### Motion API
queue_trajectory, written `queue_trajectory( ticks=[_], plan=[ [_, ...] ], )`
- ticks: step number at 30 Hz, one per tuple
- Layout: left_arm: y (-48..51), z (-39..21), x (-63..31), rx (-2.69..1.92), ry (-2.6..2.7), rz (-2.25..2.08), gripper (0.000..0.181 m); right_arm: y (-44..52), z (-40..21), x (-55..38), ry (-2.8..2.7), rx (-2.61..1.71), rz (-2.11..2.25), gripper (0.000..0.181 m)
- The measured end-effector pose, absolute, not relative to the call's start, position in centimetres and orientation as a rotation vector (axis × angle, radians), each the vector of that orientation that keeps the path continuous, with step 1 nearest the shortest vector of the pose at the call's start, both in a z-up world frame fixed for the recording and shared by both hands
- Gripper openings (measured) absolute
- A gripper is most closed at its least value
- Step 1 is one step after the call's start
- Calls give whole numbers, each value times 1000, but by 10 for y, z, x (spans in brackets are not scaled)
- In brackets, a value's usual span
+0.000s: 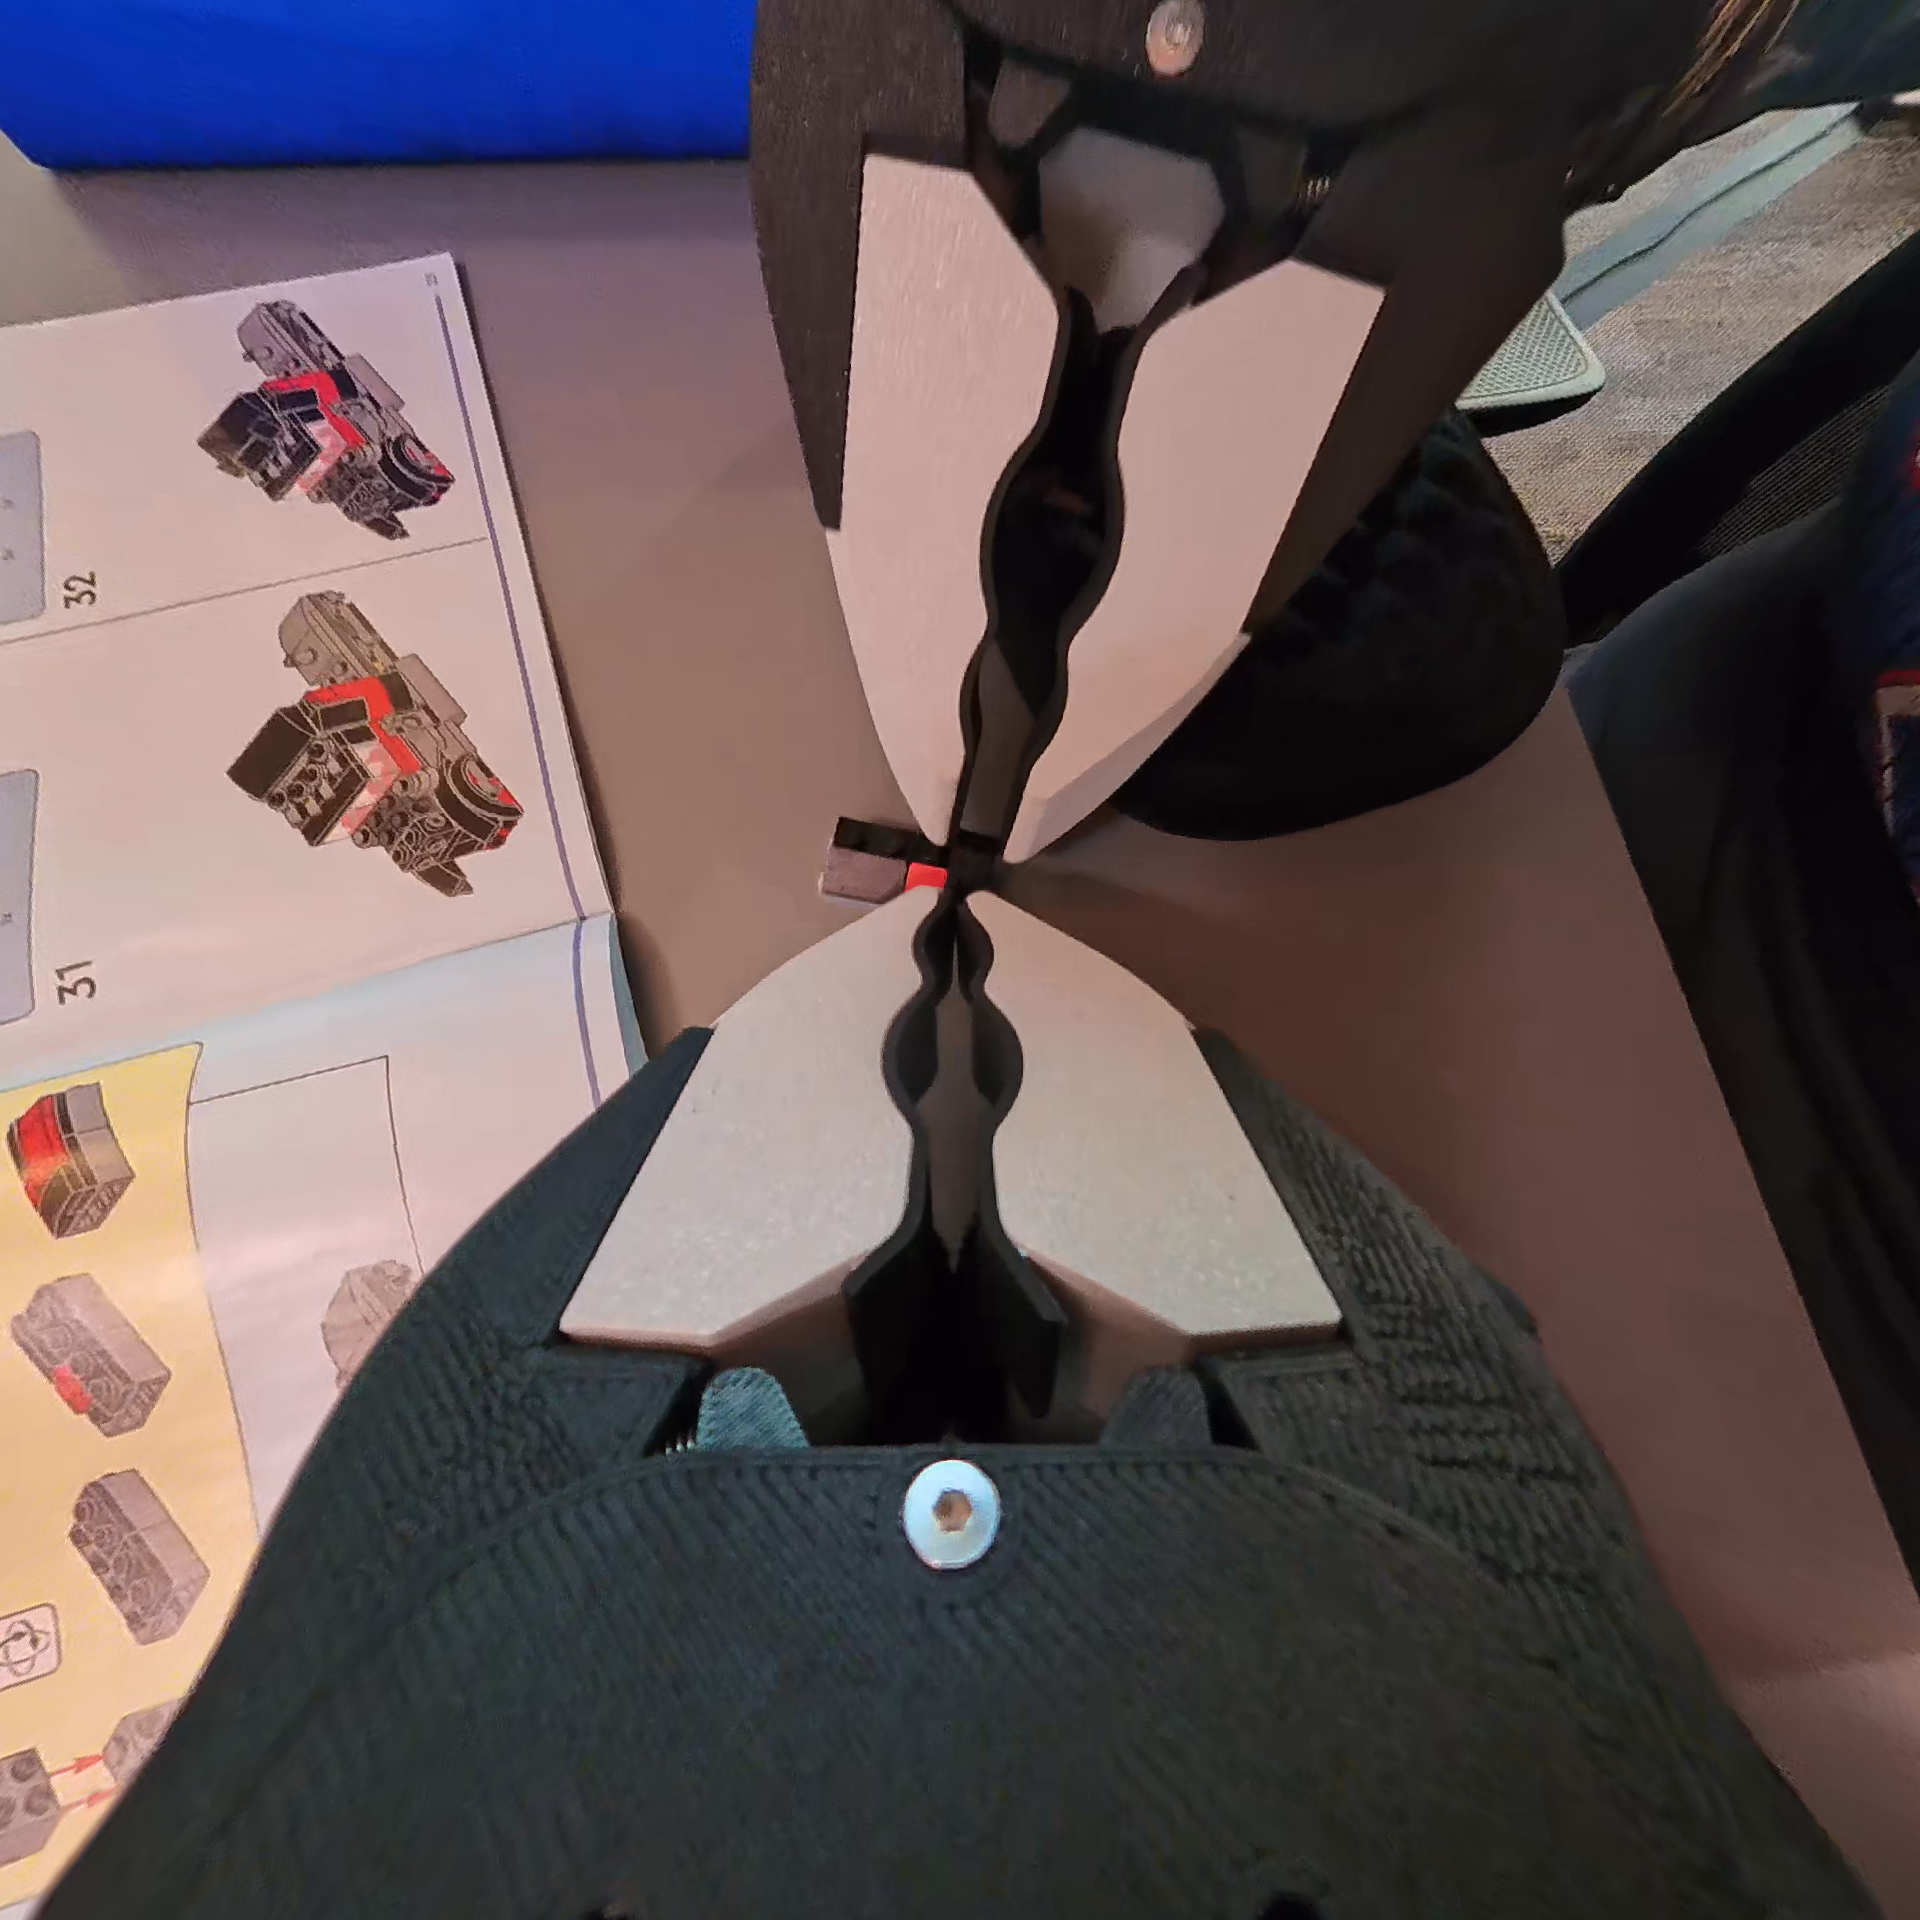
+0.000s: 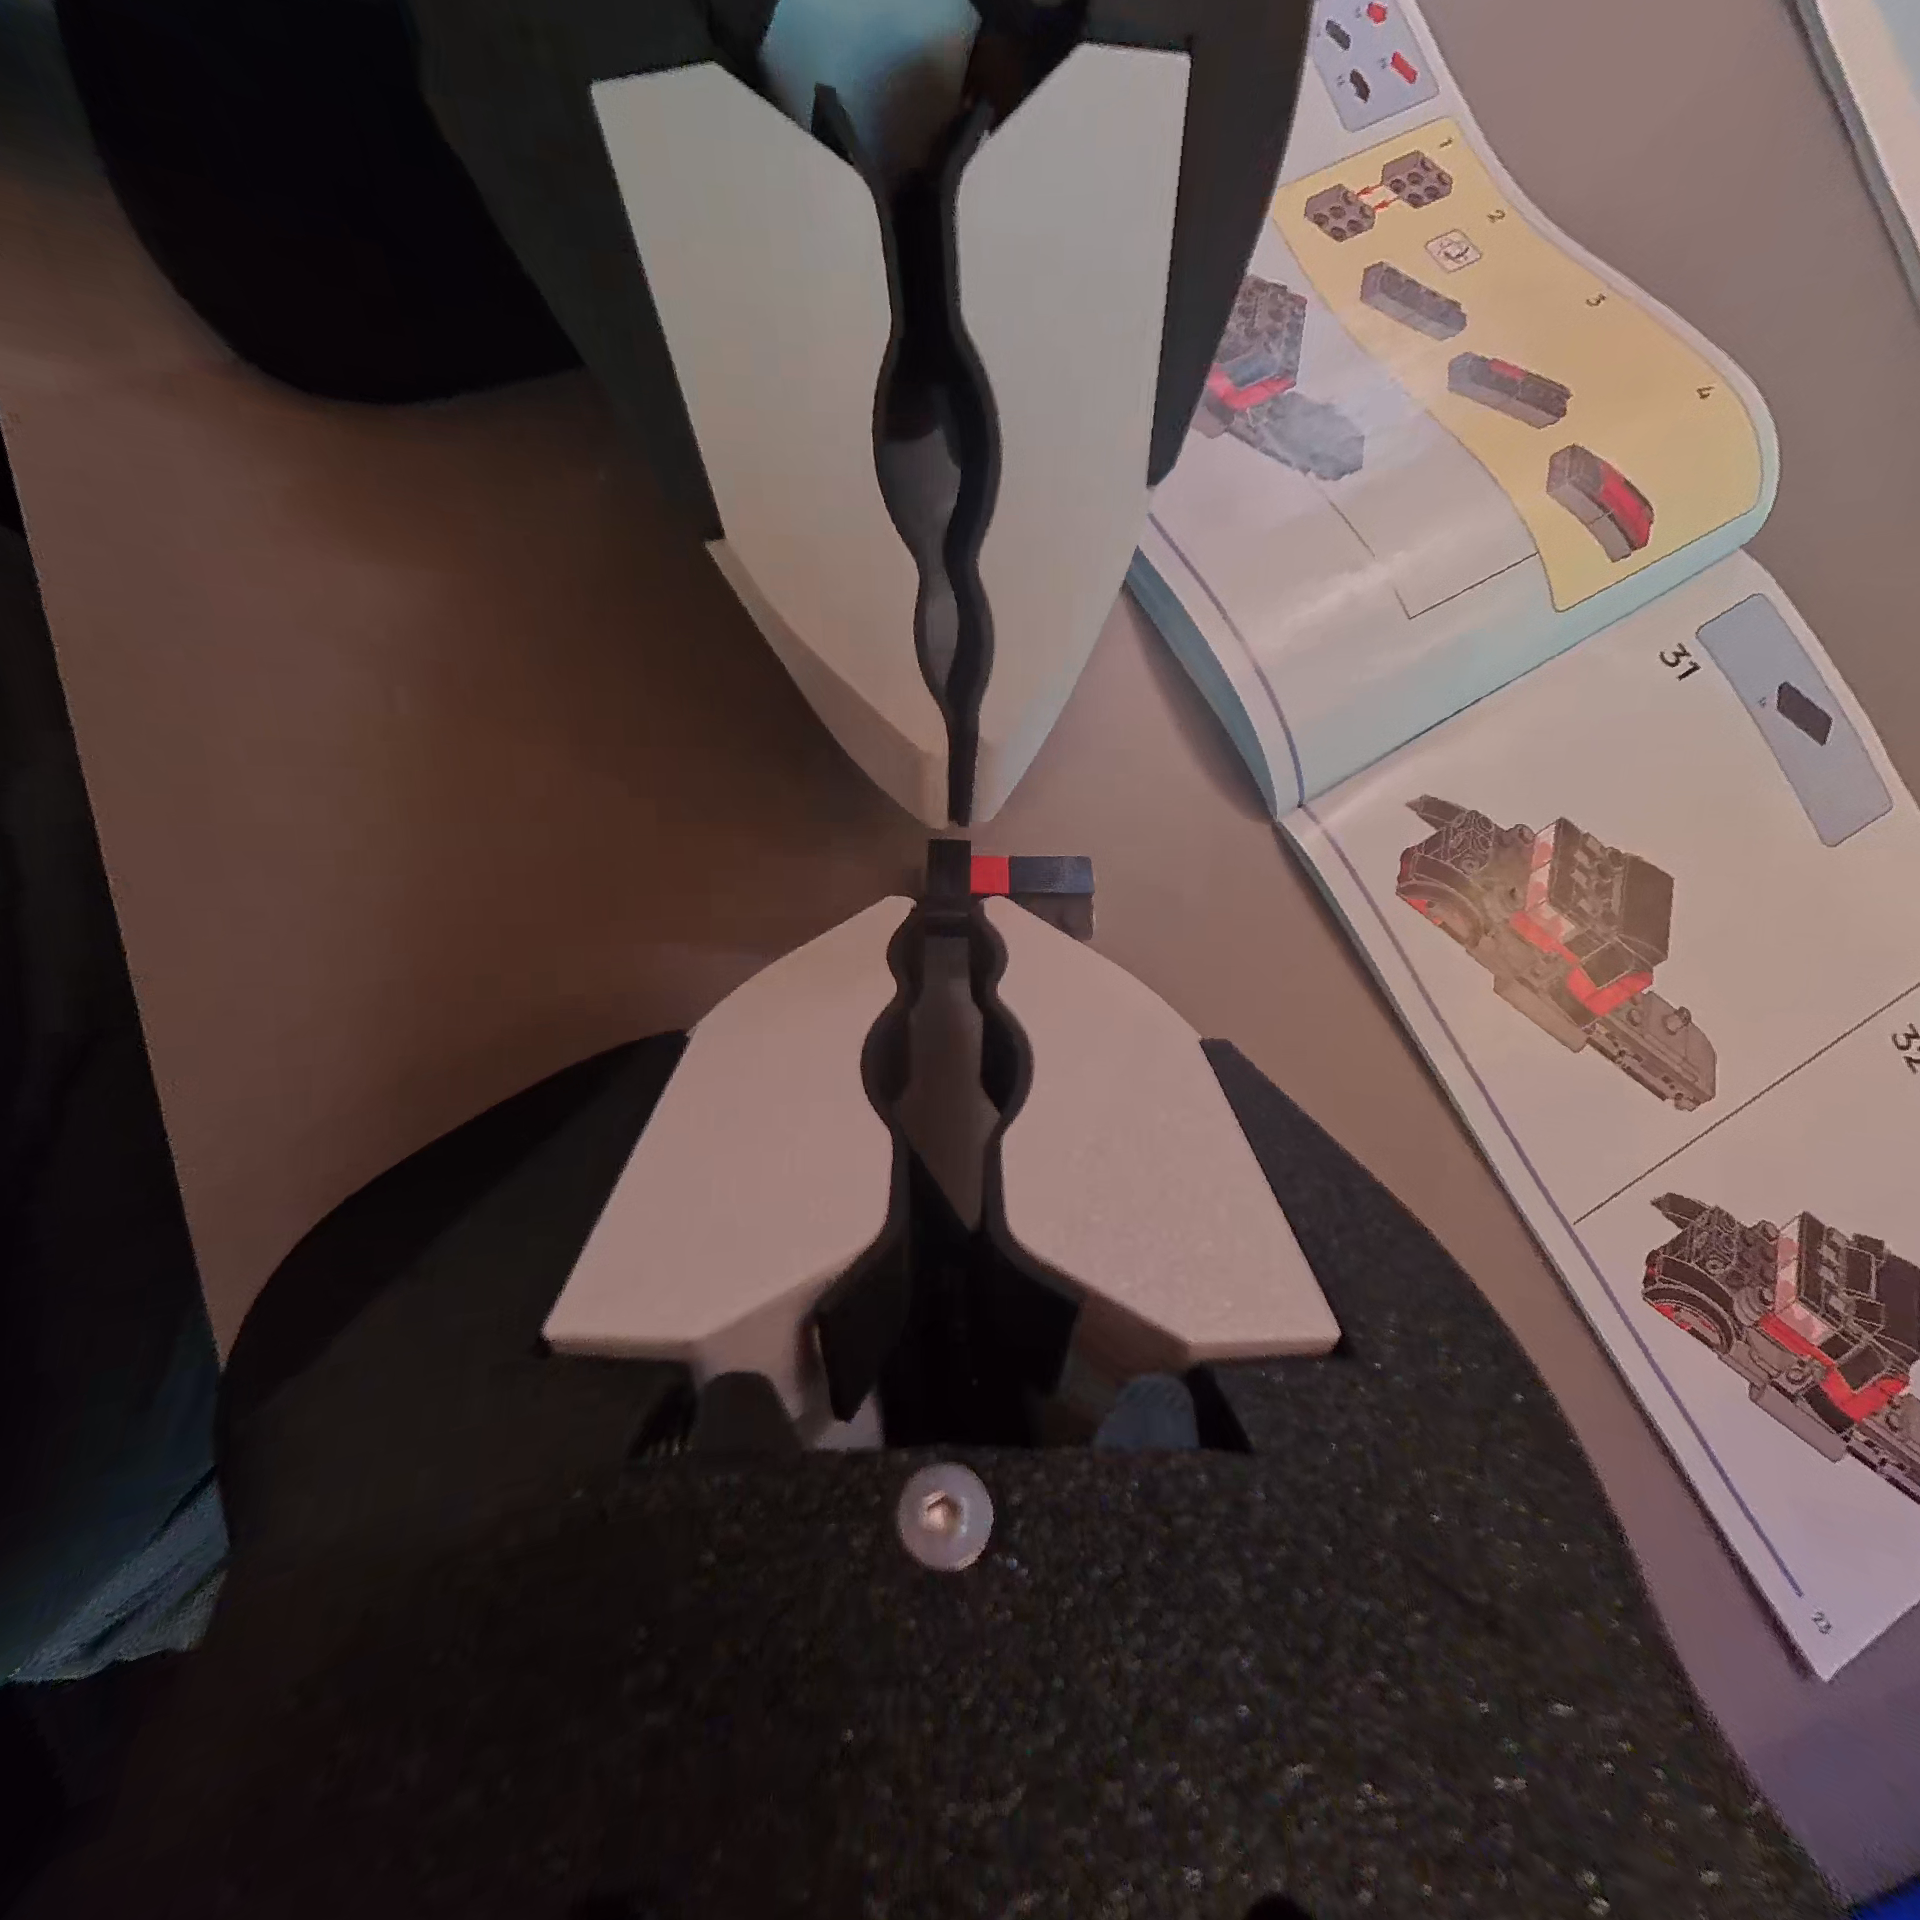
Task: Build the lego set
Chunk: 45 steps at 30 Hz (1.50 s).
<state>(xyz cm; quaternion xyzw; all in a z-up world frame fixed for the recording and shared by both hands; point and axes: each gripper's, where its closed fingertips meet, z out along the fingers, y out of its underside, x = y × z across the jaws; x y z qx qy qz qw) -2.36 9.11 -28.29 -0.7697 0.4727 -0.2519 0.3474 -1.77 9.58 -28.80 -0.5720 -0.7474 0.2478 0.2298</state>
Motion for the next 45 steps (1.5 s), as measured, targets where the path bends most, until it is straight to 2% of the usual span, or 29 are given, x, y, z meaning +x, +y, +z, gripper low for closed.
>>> queue_trajectory(
  ticks=[36,45],
  plan=[
    [92,-291,-13,-2076,1251,-628,0,99,-292,-13,-2188,-1515,638,8],
    [93,-290,-6,-2138,1181,-741,1,99,-292,-13,-2191,-1508,634,8]
  ],
)
